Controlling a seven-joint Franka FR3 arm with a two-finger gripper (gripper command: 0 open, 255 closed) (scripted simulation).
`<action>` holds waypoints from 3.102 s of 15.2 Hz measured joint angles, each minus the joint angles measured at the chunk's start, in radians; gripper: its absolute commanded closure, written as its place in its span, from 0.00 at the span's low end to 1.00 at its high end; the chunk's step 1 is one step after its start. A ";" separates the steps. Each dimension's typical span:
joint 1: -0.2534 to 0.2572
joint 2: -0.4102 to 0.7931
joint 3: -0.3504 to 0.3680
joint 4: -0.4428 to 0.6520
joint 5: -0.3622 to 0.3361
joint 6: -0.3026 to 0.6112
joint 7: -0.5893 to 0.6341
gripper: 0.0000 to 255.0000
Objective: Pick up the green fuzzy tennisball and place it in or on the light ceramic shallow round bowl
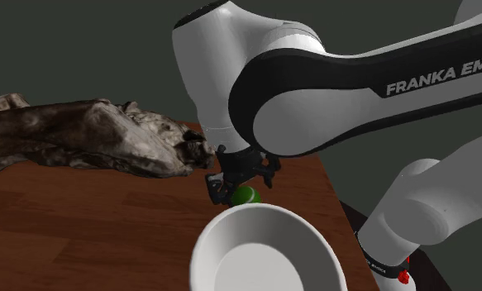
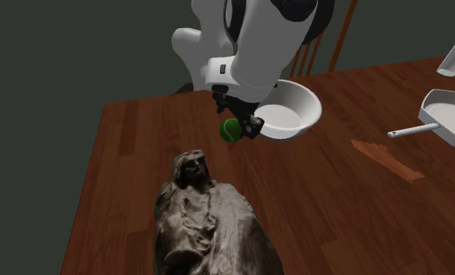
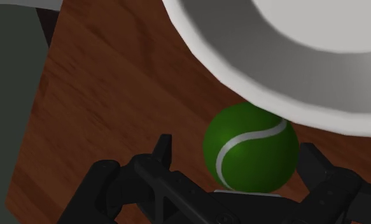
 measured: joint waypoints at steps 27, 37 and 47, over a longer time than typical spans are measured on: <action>0.006 -0.031 -0.028 0.035 0.002 -0.062 -0.021 1.00; 0.003 -0.046 -0.060 0.156 -0.009 -0.196 -0.037 1.00; -0.010 -0.033 -0.082 0.299 -0.030 -0.328 -0.047 1.00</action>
